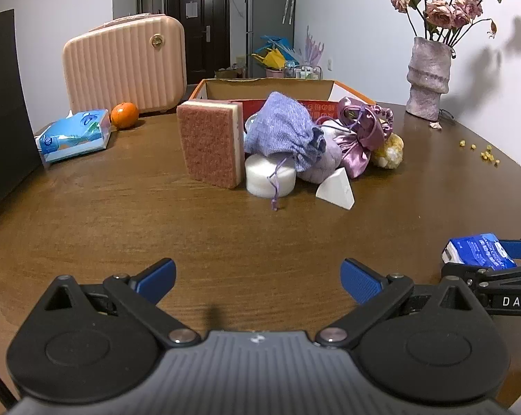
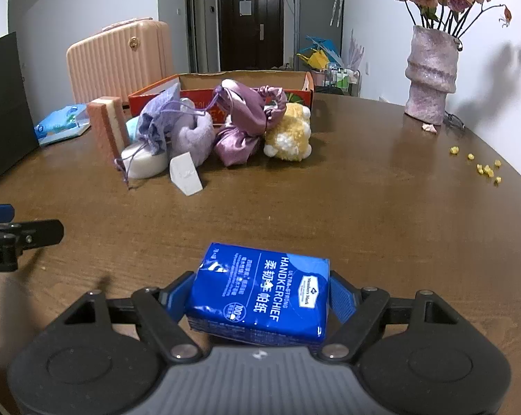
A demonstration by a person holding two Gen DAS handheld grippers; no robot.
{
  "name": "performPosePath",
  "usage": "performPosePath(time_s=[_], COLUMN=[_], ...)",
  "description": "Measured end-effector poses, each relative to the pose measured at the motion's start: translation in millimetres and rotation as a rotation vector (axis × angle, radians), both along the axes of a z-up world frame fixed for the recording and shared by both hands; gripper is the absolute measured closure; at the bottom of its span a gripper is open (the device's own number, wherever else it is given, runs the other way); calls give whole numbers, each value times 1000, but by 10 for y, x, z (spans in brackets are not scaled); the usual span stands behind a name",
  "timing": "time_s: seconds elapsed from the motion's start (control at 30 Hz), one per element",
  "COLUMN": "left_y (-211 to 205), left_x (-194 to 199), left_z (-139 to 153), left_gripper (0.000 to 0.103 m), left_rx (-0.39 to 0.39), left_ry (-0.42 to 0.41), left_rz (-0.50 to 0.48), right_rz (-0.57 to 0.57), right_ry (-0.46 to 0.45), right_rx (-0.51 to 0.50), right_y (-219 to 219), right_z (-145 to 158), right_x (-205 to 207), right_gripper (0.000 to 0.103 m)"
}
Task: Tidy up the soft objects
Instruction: 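Carry the tissue pack with the right tool while the left tool approaches the white triangle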
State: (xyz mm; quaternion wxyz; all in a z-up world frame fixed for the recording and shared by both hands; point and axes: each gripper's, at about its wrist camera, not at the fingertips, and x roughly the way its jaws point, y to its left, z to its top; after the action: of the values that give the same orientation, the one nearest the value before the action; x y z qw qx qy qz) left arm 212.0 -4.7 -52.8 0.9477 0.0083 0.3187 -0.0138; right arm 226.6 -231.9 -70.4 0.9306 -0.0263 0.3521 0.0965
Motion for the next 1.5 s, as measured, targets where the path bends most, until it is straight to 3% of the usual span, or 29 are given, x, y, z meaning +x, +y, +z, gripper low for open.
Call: performPosePath(time_s=[0.9,1.5], left_y=[-368,-802], left_x=[603,1069], left_z=[160,6], left_gripper=[0,0], left_rx=[3,41], left_ry=[-2,41], left_rz=[-68,-110], right_rz=[5,-14], right_ry=[-93,-130], right_rx=[-29,-68], right_y=[-58,-266], right_z=[259,259], right_x=[502,908], right_gripper=[24,24])
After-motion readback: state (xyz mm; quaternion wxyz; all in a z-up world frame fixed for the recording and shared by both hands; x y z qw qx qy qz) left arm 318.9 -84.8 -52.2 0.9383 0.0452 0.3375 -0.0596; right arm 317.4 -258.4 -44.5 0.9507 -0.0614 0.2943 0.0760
